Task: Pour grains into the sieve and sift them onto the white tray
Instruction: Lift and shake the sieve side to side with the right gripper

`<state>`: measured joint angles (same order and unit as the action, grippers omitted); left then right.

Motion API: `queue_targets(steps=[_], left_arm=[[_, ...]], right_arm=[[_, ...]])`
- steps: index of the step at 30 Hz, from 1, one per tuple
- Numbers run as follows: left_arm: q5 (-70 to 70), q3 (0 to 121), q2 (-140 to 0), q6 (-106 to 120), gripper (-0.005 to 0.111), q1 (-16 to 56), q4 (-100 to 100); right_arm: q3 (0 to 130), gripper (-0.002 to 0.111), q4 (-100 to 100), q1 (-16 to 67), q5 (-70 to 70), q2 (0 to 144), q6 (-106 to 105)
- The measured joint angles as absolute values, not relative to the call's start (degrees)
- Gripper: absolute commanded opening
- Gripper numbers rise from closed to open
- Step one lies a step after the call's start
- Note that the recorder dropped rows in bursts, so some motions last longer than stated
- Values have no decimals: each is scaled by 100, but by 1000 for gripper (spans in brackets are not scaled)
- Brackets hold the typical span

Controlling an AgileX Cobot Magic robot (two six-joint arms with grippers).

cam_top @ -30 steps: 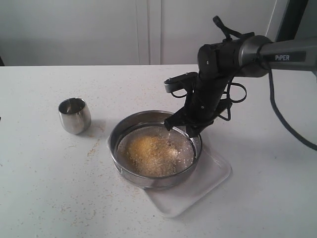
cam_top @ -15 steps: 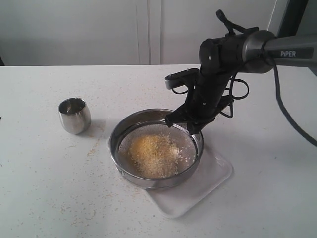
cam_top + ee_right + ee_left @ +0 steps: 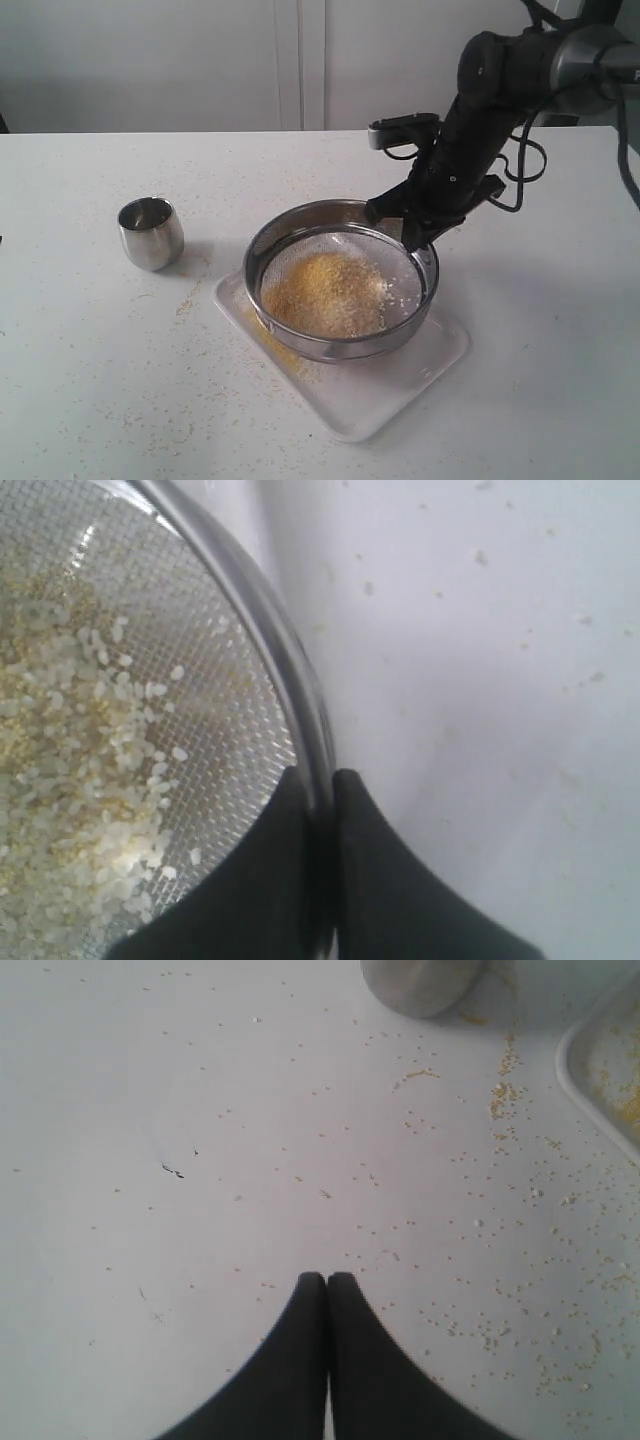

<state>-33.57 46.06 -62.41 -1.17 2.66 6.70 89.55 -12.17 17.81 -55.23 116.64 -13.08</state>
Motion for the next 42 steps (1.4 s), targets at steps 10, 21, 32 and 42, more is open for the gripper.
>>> queue_targets(steps=[10,21,32,42], left_arm=[[-3357,4606,-6241,-117,0,266,670],[-3357,4606,-6241,-117,0,266,665],[-3357,4606,-6241,-117,0,266,665],[-3357,4606,-6241,-117,0,266,665]], right_arm=[[8955,0,-1416,1672,-5625,11608,-1622],[8977,0,-1579,1647,-5519,11583,-2279],[8950,0,-1252,1645,-5612,11573,-1793],[8936,0,-1717,1502,-5665,11573,-2505]])
